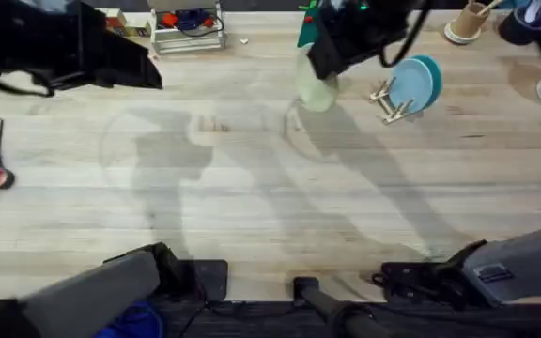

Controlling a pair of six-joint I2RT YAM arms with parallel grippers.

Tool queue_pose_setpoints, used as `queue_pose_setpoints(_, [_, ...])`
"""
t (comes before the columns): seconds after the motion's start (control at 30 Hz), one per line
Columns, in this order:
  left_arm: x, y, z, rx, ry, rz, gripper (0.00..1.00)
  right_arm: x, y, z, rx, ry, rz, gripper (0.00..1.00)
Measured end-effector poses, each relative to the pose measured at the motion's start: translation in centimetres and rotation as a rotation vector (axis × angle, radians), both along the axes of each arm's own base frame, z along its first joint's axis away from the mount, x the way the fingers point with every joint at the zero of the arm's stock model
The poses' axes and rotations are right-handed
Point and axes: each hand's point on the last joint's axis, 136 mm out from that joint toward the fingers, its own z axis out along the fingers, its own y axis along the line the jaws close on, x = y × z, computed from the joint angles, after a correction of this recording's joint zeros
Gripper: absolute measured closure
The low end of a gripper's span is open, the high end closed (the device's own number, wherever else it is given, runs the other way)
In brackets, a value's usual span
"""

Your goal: Pick up the plates from the table one by one and place each into a slot on the dish rack.

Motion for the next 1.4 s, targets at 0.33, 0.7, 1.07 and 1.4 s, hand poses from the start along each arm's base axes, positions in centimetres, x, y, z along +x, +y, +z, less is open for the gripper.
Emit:
queue_pose_setpoints(0.33, [-3.5, 0.3, 3.0, 0.117, -0.101, 0.081, 0.961, -2.4, -5.0, 4.2, -0.13, -0.112, -0.023, 0.971])
queue_pose_setpoints(0.7, [-4.5, 0.7, 3.6, 0.167, -0.129, 0.106, 0.523, -3.4, -6.2, 6.4, -0.14, -0.173, -0.012, 0.971])
queue_pose_setpoints(1.07, [-4.7, 0.7, 3.5, 0.167, -0.117, 0.113, 0.006, -3.5, -6.7, 6.3, -0.172, -0.166, 0.033, 0.971])
queue_pose_setpoints(1.4, [-4.7, 0.7, 3.5, 0.167, -0.117, 0.113, 0.006, -3.3, -10.8, 5.7, -0.242, -0.11, 0.009, 0.971])
